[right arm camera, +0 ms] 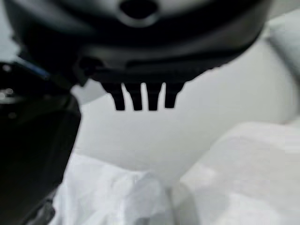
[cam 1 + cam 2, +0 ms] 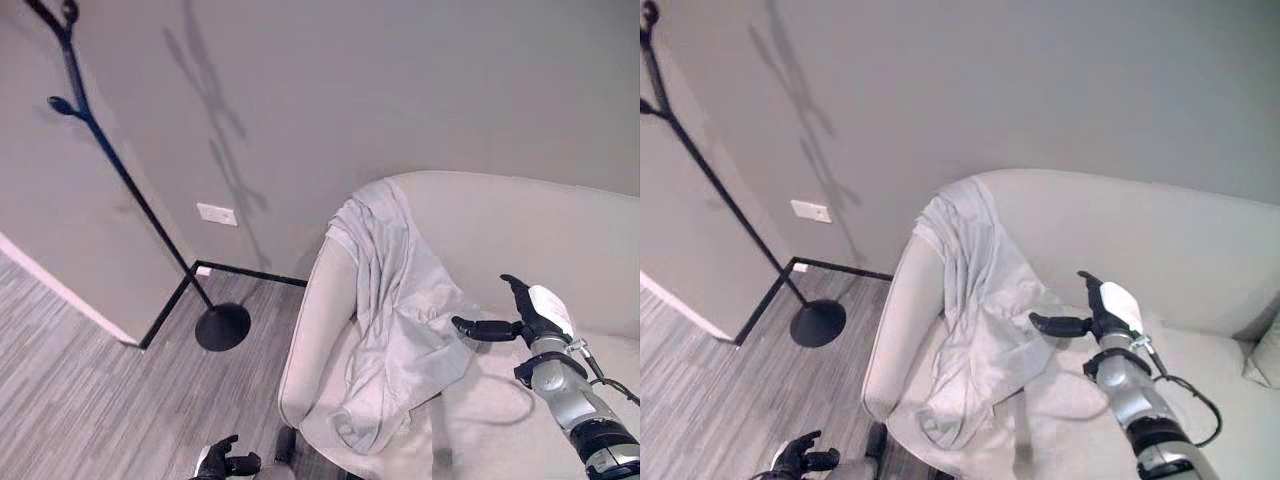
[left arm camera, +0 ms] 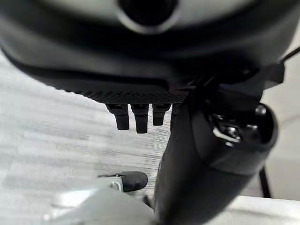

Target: Hang the clothes on the sofa on the clothes rack.

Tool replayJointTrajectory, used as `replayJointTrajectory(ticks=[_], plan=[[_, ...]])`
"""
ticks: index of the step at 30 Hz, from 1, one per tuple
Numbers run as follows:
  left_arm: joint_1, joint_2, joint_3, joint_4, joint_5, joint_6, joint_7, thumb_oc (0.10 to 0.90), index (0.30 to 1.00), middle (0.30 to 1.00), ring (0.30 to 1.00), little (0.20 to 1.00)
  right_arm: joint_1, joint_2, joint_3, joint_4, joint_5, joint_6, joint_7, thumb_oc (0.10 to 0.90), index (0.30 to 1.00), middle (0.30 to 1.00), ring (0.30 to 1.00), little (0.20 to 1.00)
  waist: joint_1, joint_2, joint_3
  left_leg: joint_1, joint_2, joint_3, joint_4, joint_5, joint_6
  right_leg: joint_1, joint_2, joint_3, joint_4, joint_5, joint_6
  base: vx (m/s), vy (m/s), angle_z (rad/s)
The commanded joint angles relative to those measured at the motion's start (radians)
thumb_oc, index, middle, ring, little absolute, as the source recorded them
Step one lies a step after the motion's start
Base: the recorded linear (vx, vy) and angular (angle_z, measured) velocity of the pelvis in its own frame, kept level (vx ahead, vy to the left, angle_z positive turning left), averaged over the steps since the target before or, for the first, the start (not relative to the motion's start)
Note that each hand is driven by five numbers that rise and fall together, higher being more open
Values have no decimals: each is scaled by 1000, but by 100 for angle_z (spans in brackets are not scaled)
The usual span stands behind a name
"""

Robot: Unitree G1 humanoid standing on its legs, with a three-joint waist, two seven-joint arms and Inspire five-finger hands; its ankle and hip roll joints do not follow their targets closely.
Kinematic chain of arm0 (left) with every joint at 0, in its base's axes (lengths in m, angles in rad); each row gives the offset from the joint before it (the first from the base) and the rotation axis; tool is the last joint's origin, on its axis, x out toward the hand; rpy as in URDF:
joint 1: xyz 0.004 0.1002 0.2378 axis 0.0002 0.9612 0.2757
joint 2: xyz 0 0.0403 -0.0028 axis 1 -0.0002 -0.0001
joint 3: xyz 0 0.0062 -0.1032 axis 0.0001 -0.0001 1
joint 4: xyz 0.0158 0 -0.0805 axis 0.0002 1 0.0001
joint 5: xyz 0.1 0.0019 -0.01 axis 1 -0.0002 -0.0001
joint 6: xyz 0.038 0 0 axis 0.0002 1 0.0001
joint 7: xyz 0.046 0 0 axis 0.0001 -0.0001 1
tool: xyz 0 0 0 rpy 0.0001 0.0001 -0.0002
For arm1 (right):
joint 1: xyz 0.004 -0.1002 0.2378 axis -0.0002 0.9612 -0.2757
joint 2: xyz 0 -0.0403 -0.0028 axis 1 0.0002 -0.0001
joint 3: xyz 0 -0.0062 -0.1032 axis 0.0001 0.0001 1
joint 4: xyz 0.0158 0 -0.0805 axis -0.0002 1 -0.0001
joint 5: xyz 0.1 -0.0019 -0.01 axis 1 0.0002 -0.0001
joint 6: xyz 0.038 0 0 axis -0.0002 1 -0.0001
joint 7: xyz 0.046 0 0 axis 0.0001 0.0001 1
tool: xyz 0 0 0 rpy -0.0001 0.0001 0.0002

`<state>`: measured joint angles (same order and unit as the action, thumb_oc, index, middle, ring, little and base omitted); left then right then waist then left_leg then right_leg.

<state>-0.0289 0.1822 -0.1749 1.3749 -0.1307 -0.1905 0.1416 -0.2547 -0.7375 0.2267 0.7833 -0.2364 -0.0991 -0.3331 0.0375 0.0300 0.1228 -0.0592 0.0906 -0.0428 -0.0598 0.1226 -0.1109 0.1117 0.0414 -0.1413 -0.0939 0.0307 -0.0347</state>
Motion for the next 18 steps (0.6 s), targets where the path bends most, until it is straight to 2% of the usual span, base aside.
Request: replayJointTrajectory(ticks=[1,4,10,18], plan=[[32,17,-77,34,55,-1,4,800,900,900,900,900,-89,-46,-45,-20,-22,-32,-72,800,900,900,900,900,47,-69,-64,6,-29,9,-27,-22,30,31,-117,118,7,-35,127,168,140,-26],[7,25,-103,22,73,-5,15,800,900,900,900,900,-118,-29,-29,14,-21,-25,-89,800,900,900,900,900,49,-76,-63,18,-41,26,-27,-45,43,21,-139,123,7,-28,144,130,87,-7],[-16,19,-162,-8,96,-11,18,800,900,900,900,900,-206,-28,23,59,5,-34,-87,800,900,900,900,900,58,-77,-41,-1,-49,33,-27,-56,54,-20,-152,130,7,-15,158,35,21,6],[-69,23,-245,-39,103,-30,51,800,900,900,900,900,-412,-31,145,209,39,-39,-111,800,900,900,900,900,87,-60,45,-115,-55,14,-27,-23,46,-133,-145,120,7,11,163,-90,-19,4]])
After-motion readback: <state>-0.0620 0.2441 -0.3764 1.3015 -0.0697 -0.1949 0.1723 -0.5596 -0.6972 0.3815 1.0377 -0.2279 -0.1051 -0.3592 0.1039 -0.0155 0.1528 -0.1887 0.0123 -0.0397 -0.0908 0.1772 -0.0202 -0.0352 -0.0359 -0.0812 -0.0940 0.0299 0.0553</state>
